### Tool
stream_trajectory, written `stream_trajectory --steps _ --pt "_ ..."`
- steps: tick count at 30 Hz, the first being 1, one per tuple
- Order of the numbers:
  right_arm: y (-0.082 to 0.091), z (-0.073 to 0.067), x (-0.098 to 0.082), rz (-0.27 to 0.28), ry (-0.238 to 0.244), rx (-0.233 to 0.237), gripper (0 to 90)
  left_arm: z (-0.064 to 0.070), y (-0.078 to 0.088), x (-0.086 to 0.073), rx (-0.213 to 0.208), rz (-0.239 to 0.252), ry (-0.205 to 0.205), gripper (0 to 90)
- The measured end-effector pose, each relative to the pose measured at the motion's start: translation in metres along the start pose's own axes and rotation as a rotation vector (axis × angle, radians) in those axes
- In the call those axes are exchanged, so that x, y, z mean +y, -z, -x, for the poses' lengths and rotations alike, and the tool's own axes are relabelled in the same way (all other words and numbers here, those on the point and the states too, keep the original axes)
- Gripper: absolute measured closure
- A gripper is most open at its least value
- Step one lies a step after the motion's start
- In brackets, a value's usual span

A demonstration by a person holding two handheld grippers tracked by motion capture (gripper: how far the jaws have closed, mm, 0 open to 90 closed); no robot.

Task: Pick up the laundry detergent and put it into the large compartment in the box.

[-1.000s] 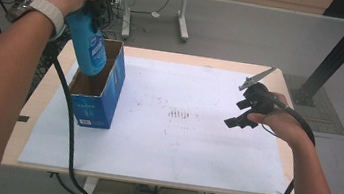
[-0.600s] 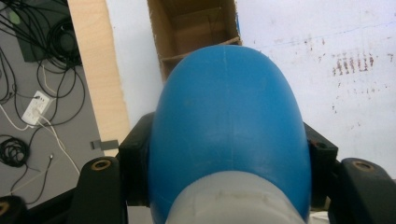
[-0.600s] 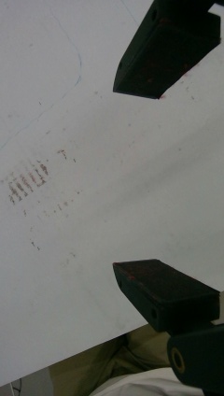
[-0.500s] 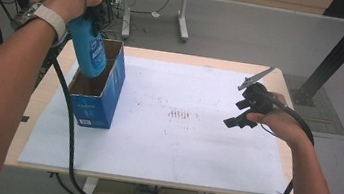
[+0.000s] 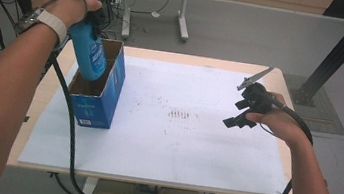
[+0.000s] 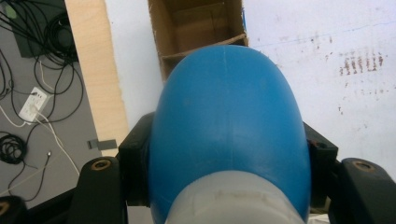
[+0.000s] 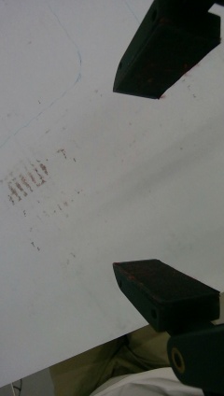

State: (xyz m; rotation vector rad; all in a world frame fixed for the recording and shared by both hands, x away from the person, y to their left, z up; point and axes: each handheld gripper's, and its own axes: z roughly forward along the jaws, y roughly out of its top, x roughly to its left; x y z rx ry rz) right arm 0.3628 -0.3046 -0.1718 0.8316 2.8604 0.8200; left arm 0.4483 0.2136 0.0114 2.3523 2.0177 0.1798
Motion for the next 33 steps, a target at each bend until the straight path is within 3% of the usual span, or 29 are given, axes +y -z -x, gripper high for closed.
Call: stream_trajectory --steps 33 --pt "-0.005 0.002 -0.002 -0.009 -0.012 0.007 12.0 -0.001 -0.042 0.005 0.003 -0.023 -0.002 37.4"
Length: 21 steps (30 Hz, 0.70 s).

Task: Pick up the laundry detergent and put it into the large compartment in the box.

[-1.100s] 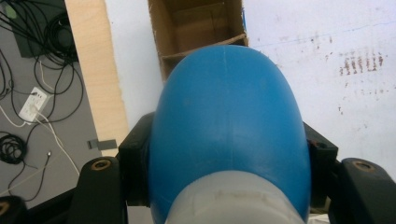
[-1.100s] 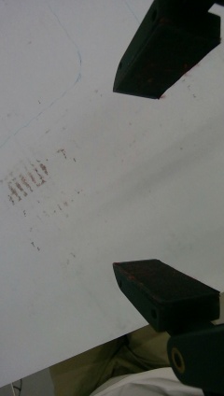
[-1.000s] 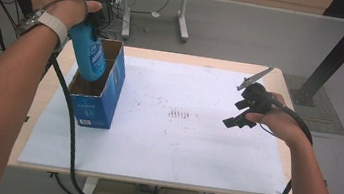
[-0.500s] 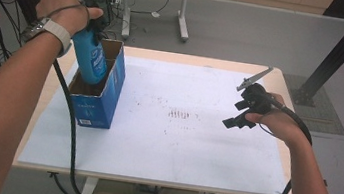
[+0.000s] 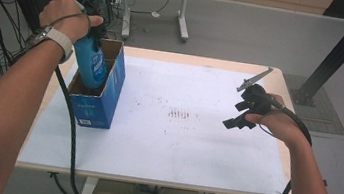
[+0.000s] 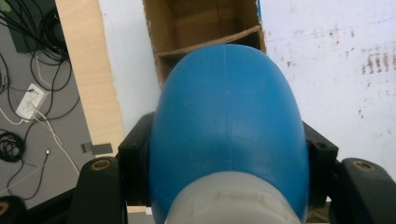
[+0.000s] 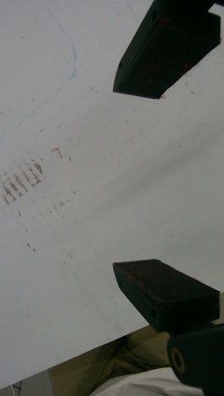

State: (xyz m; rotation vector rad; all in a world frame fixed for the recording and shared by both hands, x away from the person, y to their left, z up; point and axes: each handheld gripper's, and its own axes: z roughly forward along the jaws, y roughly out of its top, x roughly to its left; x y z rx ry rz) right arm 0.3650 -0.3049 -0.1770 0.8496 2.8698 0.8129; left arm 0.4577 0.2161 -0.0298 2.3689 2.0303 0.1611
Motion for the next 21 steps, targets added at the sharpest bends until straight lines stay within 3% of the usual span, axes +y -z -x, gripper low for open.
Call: stream_trajectory --steps 21 --pt "0.0 0.0 -0.004 0.001 -0.009 0.0 12.0 0.003 -0.029 0.003 0.002 -0.018 -0.012 37.2"
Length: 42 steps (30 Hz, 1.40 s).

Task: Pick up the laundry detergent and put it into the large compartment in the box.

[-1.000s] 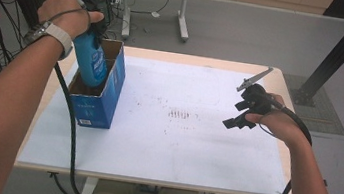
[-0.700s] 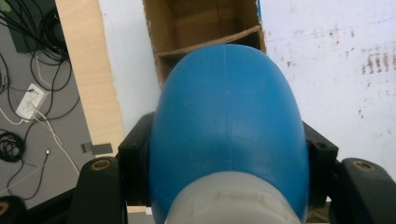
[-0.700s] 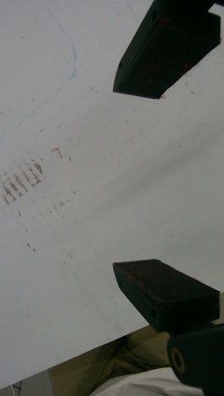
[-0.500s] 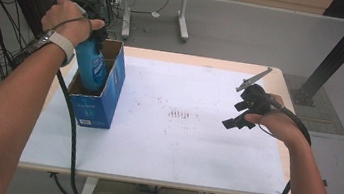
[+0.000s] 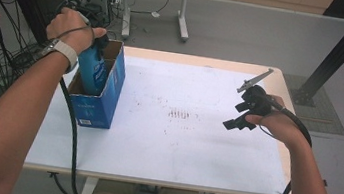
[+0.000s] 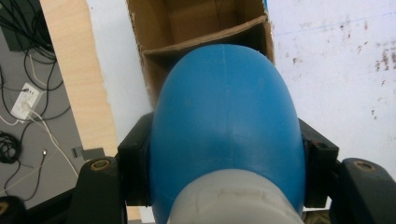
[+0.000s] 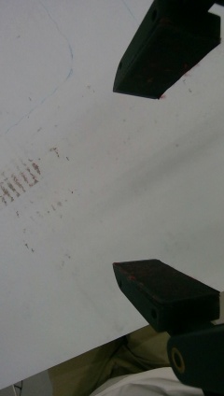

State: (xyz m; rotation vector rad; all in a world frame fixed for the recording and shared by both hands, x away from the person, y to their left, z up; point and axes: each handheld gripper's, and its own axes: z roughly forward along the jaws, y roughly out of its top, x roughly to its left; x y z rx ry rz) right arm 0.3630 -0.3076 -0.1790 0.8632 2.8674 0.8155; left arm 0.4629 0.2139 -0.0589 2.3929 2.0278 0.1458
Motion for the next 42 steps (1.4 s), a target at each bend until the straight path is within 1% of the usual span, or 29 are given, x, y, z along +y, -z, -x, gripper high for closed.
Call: stream_trajectory --steps 11,19,22,27,30,32,36,38,42 --pt "-0.003 0.001 0.001 -0.005 0.0 0.005 12.0 0.001 -0.014 0.001 0.011 -0.01 0.001 37.2" --pt "-0.004 0.001 0.002 -0.003 -0.001 0.006 12.0 0.004 -0.023 0.0 0.027 -0.005 -0.005 37.2" --pt "-0.004 0.002 0.001 -0.002 -0.003 0.007 12.0 0.004 -0.027 -0.001 0.025 -0.004 -0.004 37.2" --pt "-0.005 0.002 -0.001 -0.002 -0.004 0.008 12.0 0.008 -0.035 0.001 0.024 -0.017 -0.01 37.3" --pt "-0.004 0.002 -0.003 -0.003 -0.008 0.006 12.0 0.009 -0.04 0.001 0.024 -0.015 -0.009 37.3" --pt "-0.004 0.002 -0.003 -0.004 -0.012 0.006 12.0 0.01 -0.042 0.002 0.026 -0.018 -0.013 37.3" --pt "-0.004 0.002 -0.005 -0.002 -0.011 0.005 12.0 0.01 -0.045 0.001 0.022 -0.011 -0.001 37.3" --pt "-0.004 0.002 -0.005 -0.002 -0.013 0.005 12.0 0.01 -0.047 0.001 0.022 -0.011 -0.008 37.3" --pt "-0.004 0.003 -0.006 -0.002 -0.017 0.006 12.0 0.01 -0.051 0.001 0.02 -0.013 -0.005 37.3"
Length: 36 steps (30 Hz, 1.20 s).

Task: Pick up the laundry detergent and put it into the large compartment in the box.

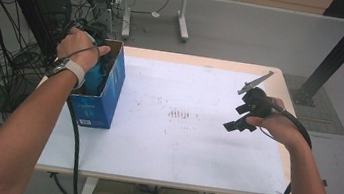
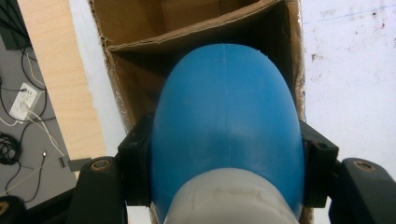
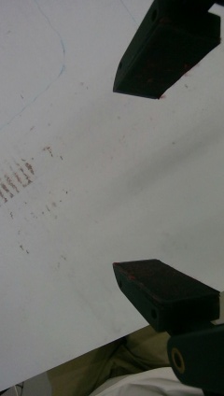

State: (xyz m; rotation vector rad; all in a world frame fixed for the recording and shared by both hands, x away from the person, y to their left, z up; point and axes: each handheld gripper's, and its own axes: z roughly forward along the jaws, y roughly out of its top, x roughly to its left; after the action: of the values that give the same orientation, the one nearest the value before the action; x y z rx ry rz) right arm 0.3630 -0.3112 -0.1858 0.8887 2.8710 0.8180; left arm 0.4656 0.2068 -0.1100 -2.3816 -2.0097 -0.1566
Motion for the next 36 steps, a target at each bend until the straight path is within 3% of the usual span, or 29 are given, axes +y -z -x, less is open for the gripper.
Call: stream_trajectory --steps 36 --pt "0.001 0.0 -0.006 -0.009 -0.019 -0.004 12.0 -0.001 -0.036 0.0 0.003 -0.016 -0.021 37.4"
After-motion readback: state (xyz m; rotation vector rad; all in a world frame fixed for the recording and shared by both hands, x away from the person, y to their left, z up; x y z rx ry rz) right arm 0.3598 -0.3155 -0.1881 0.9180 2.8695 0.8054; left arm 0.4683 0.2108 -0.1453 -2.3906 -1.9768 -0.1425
